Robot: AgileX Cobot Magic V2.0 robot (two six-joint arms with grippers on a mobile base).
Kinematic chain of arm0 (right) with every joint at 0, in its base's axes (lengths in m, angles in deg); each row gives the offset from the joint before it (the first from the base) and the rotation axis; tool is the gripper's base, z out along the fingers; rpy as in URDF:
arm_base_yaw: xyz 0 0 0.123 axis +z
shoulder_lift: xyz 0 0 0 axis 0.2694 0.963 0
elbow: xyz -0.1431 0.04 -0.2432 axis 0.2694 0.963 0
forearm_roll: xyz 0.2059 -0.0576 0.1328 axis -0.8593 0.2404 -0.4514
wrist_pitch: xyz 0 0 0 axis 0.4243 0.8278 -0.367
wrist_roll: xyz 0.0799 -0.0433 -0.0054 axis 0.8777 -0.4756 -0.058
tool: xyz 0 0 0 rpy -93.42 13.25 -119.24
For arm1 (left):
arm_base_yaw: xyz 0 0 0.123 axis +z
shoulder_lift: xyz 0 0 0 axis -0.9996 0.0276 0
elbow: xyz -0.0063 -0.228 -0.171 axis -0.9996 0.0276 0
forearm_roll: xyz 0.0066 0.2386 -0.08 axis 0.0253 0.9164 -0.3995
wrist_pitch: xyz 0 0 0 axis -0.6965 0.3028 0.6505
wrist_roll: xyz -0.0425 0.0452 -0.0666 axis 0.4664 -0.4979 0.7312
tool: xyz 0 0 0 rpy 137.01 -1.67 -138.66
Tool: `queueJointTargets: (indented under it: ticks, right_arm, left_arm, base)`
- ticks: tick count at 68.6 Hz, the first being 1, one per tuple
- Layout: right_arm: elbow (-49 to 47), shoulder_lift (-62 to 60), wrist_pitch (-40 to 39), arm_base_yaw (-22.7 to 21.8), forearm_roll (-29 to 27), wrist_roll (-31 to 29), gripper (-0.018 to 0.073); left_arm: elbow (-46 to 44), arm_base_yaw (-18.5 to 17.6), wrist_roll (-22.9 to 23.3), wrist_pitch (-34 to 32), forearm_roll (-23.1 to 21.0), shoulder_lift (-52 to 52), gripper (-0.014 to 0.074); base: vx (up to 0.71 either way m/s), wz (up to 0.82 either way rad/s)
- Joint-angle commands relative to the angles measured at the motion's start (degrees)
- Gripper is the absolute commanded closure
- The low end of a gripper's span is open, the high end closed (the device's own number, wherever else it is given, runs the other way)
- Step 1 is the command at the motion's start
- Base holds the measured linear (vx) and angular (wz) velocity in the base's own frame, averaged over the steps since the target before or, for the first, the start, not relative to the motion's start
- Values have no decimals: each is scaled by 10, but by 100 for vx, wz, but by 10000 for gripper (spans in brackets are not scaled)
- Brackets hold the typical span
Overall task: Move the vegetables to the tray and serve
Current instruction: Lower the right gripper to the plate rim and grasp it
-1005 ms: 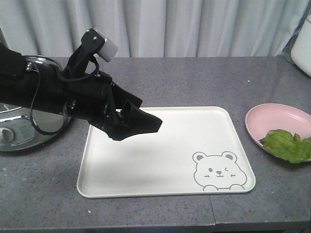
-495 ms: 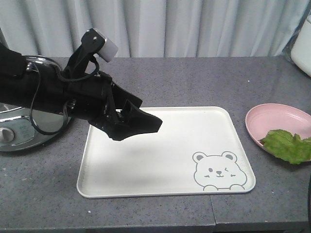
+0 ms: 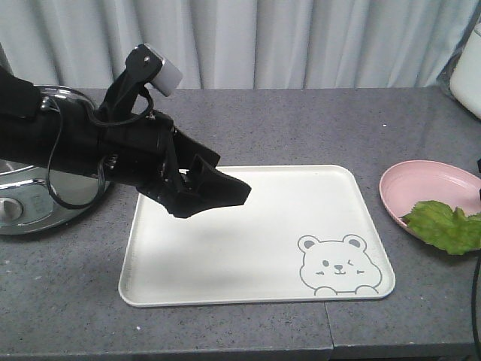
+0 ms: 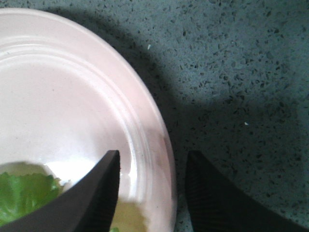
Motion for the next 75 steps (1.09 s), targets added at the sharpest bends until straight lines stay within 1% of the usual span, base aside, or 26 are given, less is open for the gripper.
queueJointTargets:
  ticks: [1, 27, 36, 50, 64, 75]
  right_arm:
    - [-17, -23, -15, -3, -13, -8, 287]
    - [-17, -14, -8, -3, -15, -8, 361]
    - [-17, -14, -2, -3, -14, -8, 434]
    - [-17, -14, -2, -3, -13, -8, 571]
    - [-17, -18, 0, -3, -16, -4, 569]
    - [-17, -53, -2, -3, -18, -3, 569]
  left_arm:
    - [-17, 0, 2, -8, -31, -20, 31]
    - [-17, 0, 2, -8, -31, -20, 31]
    - [-17, 0, 2, -8, -31, -20, 31]
    - [-17, 0, 2, -8, -31, -20, 31]
    - [-17, 0, 2, -8, -31, -20, 31]
    - [-17, 0, 2, -8, -31, -20, 31]
  base:
    - [0, 0]
    - [0, 0]
    - [0, 0]
    - [0, 0]
    - [0, 0]
    - [0, 0]
